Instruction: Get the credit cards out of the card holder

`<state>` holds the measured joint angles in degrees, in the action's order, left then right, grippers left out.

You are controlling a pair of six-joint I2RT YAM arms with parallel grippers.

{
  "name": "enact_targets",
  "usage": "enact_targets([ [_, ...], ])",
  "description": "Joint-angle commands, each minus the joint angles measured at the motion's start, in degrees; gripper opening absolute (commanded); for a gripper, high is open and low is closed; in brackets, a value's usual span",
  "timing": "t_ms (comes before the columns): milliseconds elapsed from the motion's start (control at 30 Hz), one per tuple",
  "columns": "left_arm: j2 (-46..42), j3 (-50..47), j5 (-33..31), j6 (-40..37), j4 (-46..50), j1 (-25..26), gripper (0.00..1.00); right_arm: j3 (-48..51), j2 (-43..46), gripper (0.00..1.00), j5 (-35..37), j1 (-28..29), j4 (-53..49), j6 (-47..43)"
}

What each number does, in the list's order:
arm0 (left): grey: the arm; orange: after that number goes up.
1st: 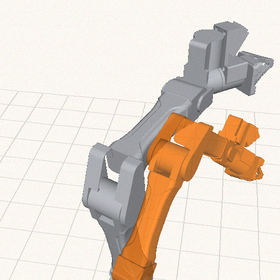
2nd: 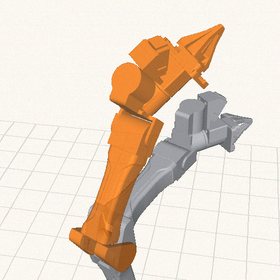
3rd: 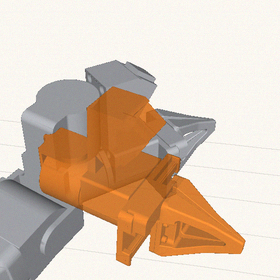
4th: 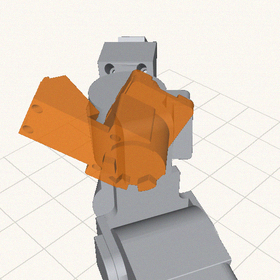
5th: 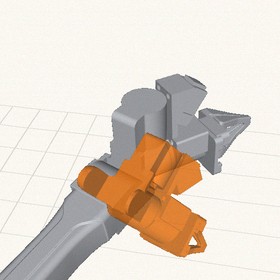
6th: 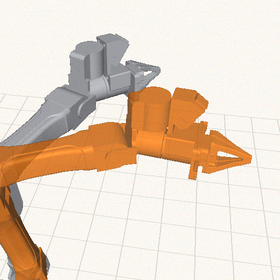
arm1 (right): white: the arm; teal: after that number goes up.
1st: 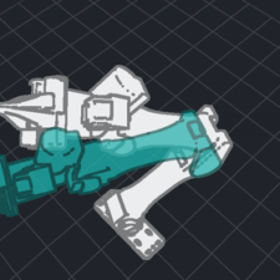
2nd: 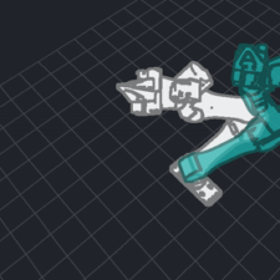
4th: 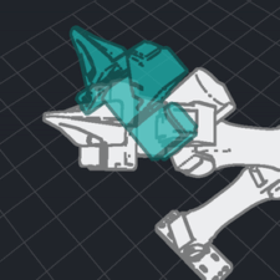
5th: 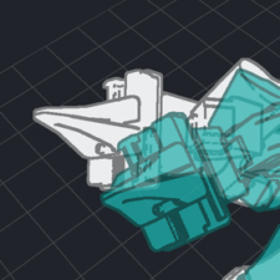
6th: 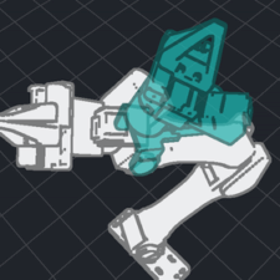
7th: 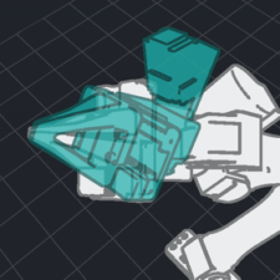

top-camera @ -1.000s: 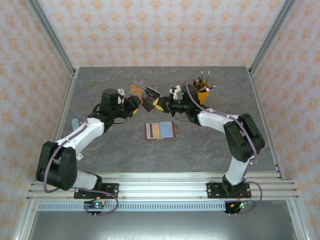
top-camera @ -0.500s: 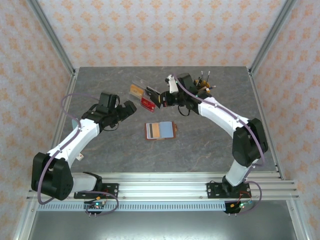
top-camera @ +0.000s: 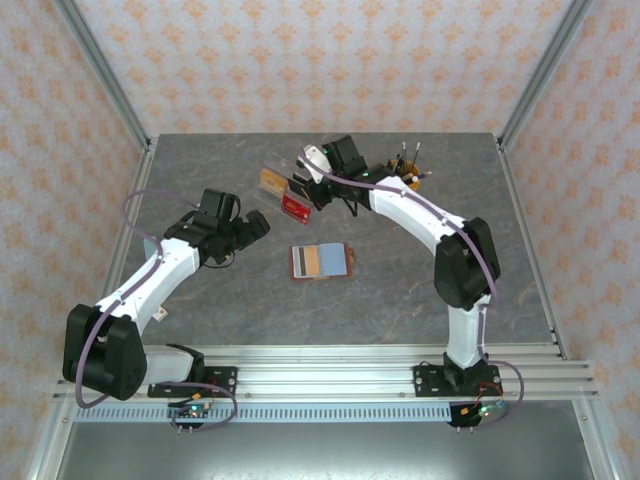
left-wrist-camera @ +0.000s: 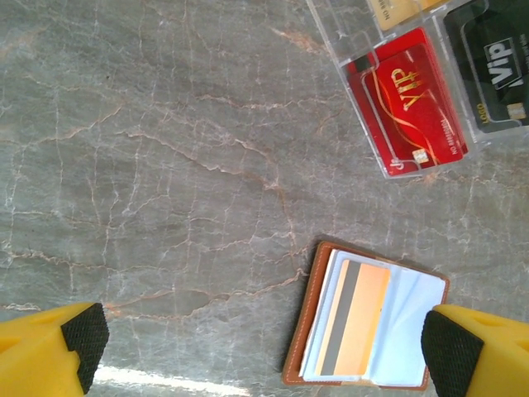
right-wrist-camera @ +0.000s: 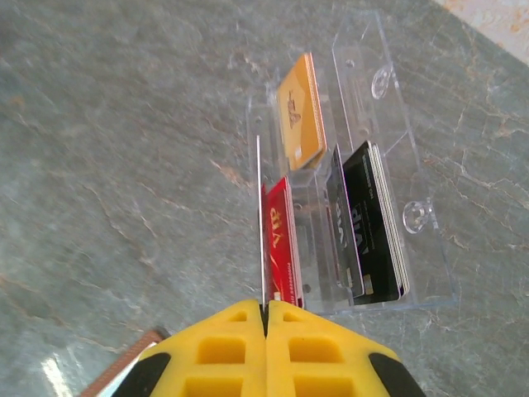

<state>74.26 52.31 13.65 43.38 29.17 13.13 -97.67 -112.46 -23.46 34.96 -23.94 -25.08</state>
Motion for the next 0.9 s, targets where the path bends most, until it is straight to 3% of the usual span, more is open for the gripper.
enact_targets([
  [0, 0.96, -0.91, -0.36, -1.19, 1.6, 0.14, 1.0, -4.08, -2.0, 0.0, 1.85, 0.11, -1.28, -5.86],
  [200, 1.03, -1.8, 0.5, -2.17, 0.85, 0.17, 1.0, -9.9, -7.59, 0.0, 4.96, -1.33, -3.55, -7.35],
  [867, 3.41, -0.96, 2.51, -2.86, -0.04, 0.17, 1.0, -13.12, -11.09, 0.0, 3.82, -2.97, -2.62, -7.89],
])
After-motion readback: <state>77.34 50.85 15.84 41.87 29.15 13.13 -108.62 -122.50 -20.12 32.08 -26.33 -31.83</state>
